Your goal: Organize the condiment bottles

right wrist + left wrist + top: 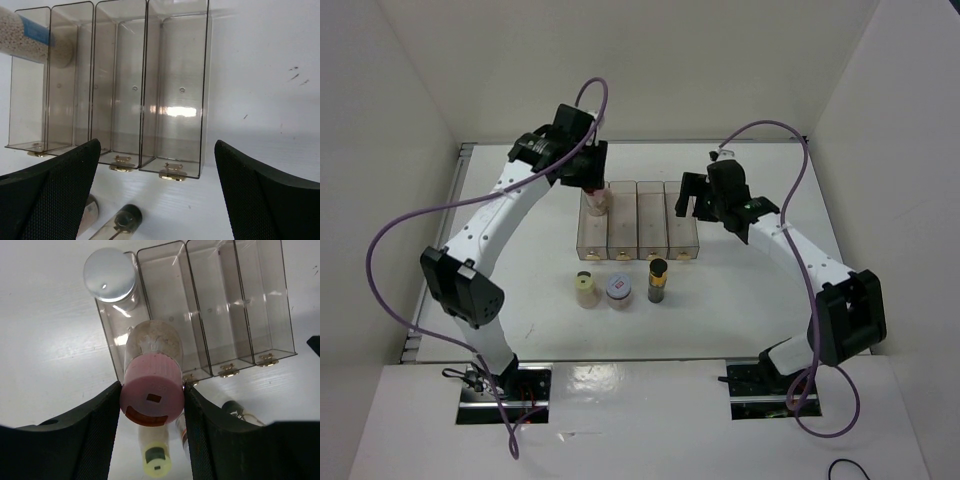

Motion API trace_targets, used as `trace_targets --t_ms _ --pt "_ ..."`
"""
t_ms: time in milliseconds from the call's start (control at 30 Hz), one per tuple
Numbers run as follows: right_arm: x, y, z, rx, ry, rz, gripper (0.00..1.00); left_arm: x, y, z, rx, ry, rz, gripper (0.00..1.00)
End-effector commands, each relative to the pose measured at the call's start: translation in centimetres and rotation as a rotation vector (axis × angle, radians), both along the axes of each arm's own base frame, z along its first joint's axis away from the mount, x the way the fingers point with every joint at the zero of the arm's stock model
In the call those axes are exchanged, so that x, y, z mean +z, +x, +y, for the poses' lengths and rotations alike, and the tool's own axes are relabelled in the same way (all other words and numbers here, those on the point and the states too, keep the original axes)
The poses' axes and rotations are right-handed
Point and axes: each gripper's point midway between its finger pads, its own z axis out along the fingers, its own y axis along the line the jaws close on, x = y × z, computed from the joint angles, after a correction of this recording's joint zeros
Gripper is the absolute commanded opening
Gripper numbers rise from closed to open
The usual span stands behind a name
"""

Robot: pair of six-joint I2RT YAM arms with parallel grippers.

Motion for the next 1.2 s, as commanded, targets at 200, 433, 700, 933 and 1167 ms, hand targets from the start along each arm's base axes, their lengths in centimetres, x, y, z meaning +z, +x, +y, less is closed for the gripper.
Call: trace_targets --t_ms 200,433,700,933,1167 --pt "1.5 -0.7 -1.9 -0.040 0.027 -0.044 0.99 0.7 4.9 -4.9 -0.098 -0.056 -0.077 0.33" --pt "1.3 -0.4 -2.2 -0.044 0.037 -0.040 0.99 -3.9 6.7 -5.7 -0.084 0.000 -0.015 0.33" --pt "0.9 -0.4 -1.9 -0.029 0.043 -0.027 0.99 -6.8 8.2 -6.3 -0.077 0.024 0.018 0.34" --pt "0.8 -0.3 -1.6 -0.021 0.048 -0.025 0.99 -8.5 8.8 -5.9 -0.054 0.064 0.038 0.37" --pt "0.8 -0.3 -1.6 -0.021 0.048 -0.025 0.99 -9.4 8.8 -6.3 -0.057 0.079 0.051 0.64"
